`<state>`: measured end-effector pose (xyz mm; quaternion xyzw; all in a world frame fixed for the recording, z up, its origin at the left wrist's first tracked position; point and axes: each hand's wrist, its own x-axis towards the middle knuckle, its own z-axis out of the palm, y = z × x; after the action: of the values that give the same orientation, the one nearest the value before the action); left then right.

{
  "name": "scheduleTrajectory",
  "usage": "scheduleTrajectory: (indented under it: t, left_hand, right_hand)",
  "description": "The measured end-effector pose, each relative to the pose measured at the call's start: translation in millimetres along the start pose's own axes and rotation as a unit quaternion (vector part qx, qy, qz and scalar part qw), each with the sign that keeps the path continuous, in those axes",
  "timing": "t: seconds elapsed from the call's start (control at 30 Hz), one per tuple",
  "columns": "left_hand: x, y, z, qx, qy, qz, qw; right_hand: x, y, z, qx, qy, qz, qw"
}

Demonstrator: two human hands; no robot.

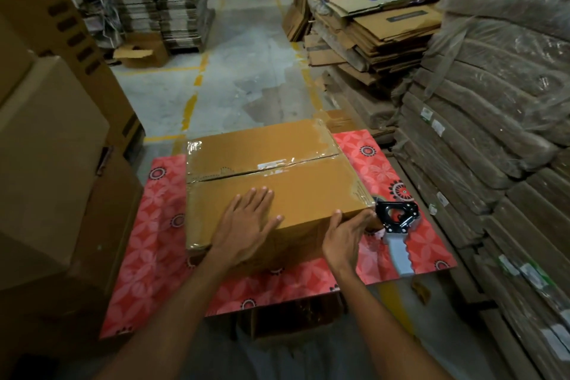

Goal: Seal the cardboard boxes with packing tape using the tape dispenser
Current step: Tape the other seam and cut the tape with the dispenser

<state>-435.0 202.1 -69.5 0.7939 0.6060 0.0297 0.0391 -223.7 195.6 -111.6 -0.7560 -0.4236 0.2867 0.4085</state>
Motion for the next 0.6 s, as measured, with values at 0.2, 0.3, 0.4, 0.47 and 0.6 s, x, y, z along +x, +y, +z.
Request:
scheduleTrajectory:
  t: [0.2, 0.3, 0.4, 0.47, 0.6]
  left_hand:
    - [-31, -38, -3, 0.011, 0.012, -0.034, 0.999]
    - [-31, -44, -5, -0.012, -0.002, -0.068, 0.998]
    - [-24, -41, -14, -0.04, -0.021, -0.074, 0.996]
    - [-13, -38, -24, -0.034, -0.035, -0.039, 0.998]
    - [21, -38, -43, -0.026, -0.049, -0.02, 0.998]
  right_hand:
    - [-6, -11, -17, -0.032, -0.01, -0.005, 0.999]
    - [-12, -21, -33, -0.187, 0.011, -0.015, 0.982]
    - [-24, -50, -35, -0.358, 0.074, -0.183, 0.913]
    - [-27, -77, -13, -0.324, -0.042, -0.313, 0.892]
    - [-5, -118, 50, -0.365, -0.28, -0.42, 0.782]
